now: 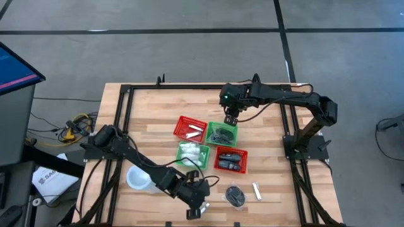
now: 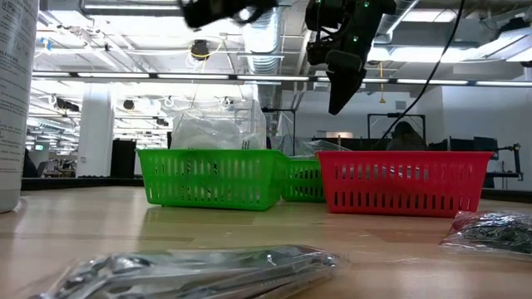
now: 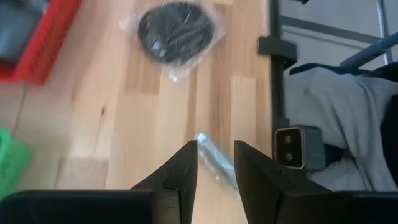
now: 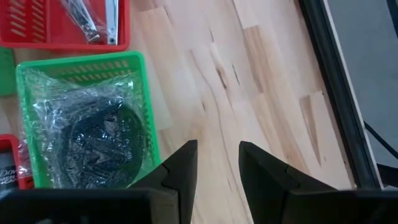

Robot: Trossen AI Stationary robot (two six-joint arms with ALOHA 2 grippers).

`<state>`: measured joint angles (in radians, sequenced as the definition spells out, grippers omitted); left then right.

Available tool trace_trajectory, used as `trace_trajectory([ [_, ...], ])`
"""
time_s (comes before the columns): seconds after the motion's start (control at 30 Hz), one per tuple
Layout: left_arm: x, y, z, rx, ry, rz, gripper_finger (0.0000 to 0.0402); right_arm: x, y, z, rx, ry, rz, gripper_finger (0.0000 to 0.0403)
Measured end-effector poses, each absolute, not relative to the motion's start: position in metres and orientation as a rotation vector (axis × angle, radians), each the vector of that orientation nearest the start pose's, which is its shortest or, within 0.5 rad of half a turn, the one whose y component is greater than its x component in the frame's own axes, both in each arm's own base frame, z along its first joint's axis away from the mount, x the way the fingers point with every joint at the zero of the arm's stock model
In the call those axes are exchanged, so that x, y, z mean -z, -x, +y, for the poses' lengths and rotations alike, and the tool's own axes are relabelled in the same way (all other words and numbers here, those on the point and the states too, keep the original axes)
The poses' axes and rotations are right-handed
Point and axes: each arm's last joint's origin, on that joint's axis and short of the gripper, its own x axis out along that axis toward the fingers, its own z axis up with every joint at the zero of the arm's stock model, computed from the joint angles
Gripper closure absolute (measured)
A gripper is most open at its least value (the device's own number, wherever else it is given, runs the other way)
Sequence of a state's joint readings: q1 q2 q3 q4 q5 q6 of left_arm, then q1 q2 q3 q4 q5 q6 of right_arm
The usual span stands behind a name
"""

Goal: Pick & Place Travel size toiletries
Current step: Put the silver nail cutter into the top left red bin

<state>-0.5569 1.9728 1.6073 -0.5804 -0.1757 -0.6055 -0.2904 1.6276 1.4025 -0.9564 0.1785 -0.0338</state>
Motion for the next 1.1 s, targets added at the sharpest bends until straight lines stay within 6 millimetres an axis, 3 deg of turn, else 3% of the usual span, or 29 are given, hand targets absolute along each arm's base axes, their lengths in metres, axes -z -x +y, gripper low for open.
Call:
trace_trajectory([
  [0.47, -0.211, -0.373, -0.214, 0.057, 0.374, 0.999, 0.0304, -0.283, -0.310, -0.098, 0.395, -0.035, 1.175, 0.0294],
  [0.87, -0.166, -0.391, -0.206, 0.030, 0.438, 1.112, 0.0304, -0.282, -0.311, -0.098, 0.397, -0.035, 1.175, 0.0294],
  [1.1, -0.164, -0.392, -0.206, 0.021, 0.463, 1.116, 0.0304, -0.282, -0.311, -0.098, 0.396, -0.034, 1.175, 0.0294],
])
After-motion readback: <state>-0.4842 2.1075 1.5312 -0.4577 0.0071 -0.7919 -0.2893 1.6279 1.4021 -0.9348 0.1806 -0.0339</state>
